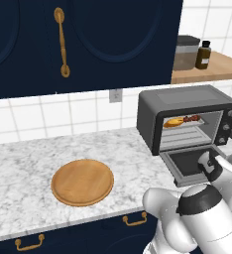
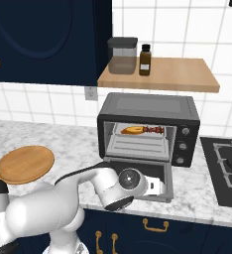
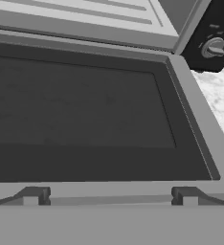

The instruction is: Pick up the kebab skewer and baguette bread, and place them inside the toaster oven. Close the toaster oven door and start by setting the timer.

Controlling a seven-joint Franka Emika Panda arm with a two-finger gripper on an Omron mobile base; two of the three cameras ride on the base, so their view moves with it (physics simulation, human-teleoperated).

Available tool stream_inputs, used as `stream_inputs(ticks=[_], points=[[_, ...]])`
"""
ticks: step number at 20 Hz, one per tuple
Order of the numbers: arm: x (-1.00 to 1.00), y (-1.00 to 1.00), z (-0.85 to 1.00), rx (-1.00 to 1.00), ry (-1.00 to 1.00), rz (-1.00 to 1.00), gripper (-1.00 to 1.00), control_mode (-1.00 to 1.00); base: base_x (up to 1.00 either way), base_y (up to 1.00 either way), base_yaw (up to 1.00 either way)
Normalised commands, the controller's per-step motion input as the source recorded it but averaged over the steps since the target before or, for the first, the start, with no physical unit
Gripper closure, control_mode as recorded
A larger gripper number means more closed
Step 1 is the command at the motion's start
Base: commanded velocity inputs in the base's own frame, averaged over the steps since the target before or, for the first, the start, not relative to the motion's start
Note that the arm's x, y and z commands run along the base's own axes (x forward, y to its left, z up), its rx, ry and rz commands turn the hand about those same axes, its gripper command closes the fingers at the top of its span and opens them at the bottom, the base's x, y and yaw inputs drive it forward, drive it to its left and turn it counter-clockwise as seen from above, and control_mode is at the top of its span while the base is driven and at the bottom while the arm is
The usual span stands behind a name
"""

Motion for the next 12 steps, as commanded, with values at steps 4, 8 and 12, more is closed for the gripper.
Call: stream_inputs(ticks=[4, 8, 12], points=[[-0.10, -0.36, -0.19, 0.00, 0.05, 0.04, -1.00, -1.00, 0.00, 0.00, 0.00], [-0.55, -0.36, -0.25, 0.00, 0.12, 0.04, -1.00, -1.00, 0.00, 0.00, 0.00], [-0.59, -0.22, -0.34, 0.00, 0.11, 0.01, -1.00, -1.00, 0.00, 0.00, 0.00]])
